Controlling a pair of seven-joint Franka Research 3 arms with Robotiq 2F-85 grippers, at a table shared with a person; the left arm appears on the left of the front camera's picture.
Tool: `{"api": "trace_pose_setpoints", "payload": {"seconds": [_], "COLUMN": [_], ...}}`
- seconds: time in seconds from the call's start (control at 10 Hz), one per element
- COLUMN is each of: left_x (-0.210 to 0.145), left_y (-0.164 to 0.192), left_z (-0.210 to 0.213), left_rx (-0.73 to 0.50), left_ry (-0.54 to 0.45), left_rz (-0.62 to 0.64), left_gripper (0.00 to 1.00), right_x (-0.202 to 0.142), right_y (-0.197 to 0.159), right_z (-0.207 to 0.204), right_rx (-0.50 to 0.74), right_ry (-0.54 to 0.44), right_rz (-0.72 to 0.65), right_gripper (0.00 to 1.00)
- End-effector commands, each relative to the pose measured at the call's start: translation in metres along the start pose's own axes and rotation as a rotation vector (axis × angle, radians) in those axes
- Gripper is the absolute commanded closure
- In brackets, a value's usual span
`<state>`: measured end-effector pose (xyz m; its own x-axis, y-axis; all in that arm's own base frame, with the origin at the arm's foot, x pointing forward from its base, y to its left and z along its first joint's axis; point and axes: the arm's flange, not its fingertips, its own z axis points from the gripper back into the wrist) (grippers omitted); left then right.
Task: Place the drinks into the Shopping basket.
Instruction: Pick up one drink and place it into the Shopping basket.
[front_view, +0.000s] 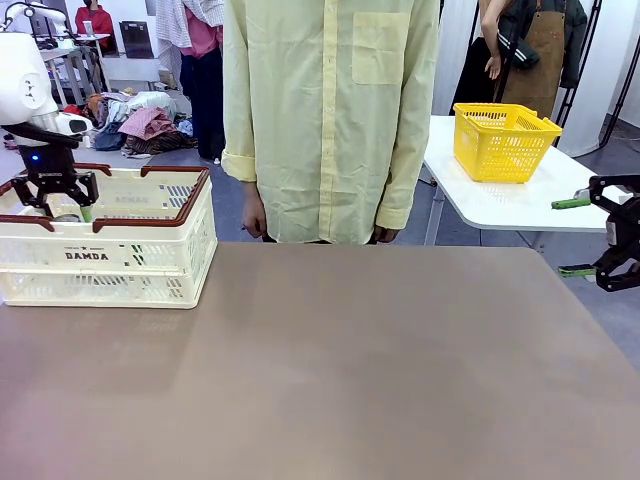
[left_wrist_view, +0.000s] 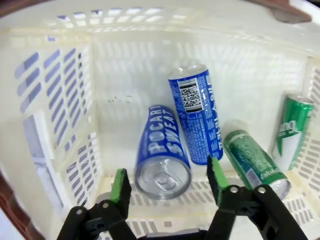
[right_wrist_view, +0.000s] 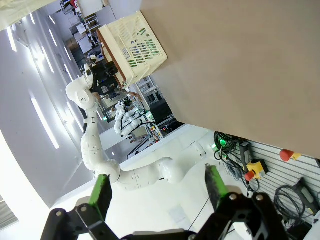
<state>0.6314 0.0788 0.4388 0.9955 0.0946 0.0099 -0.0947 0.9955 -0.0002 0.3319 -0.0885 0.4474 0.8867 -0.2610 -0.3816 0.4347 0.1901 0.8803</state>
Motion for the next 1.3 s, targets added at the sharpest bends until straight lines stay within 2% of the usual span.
{"api": "trace_pose_setpoints", "payload": {"seconds": [0.0, 0.3, 0.4, 0.5, 0.6, 0.7, 0.8, 0.9, 1.0, 1.1, 1.2], "left_x": [0.002, 0.0, -0.003, -0.01, -0.023, -0.038, -0.062, -0.084, -0.108, -0.144, -0.191], "left_y": [0.003, 0.002, 0.003, 0.004, 0.008, 0.015, 0.02, 0.022, 0.021, 0.02, 0.023], "left_z": [0.004, 0.009, 0.016, 0.032, 0.063, 0.098, 0.142, 0.179, 0.211, 0.229, 0.235], "left_rx": [-0.009, -0.017, -0.059, -0.163, -0.268, -0.334, -0.393, -0.518, -0.692, -0.846, -0.967], "left_ry": [0.004, -0.016, -0.03, -0.074, -0.149, -0.183, -0.158, -0.211, -0.239, -0.161, -0.159], "left_rz": [-0.026, -0.045, -0.056, -0.061, -0.071, -0.049, -0.069, -0.122, -0.091, -0.17, -0.244], "left_gripper": [0.0, 0.0, 0.0, 0.0, 0.0, 0.0, 0.0, 0.0, 0.0, 0.0, 0.0], "right_x": [-0.002, -0.002, -0.002, -0.002, -0.002, -0.002, -0.002, -0.002, -0.002, -0.002, -0.002], "right_y": [0.003, 0.003, 0.003, 0.003, 0.003, 0.003, 0.003, 0.003, 0.003, 0.003, 0.003], "right_z": [0.001, 0.001, 0.001, 0.001, 0.001, 0.001, 0.001, 0.001, 0.001, 0.001, 0.001], "right_rx": [-0.002, -0.002, -0.002, -0.002, -0.002, -0.002, -0.002, -0.002, -0.002, -0.002, -0.002], "right_ry": [0.003, 0.003, 0.003, 0.003, 0.003, 0.003, 0.003, 0.003, 0.003, 0.003, 0.003], "right_rz": [-0.017, -0.017, -0.017, -0.017, -0.017, -0.017, -0.017, -0.017, -0.017, -0.017, -0.017], "right_gripper": [0.0, 0.0, 0.0, 0.0, 0.0, 0.0, 0.0, 0.0, 0.0, 0.0, 0.0]}}
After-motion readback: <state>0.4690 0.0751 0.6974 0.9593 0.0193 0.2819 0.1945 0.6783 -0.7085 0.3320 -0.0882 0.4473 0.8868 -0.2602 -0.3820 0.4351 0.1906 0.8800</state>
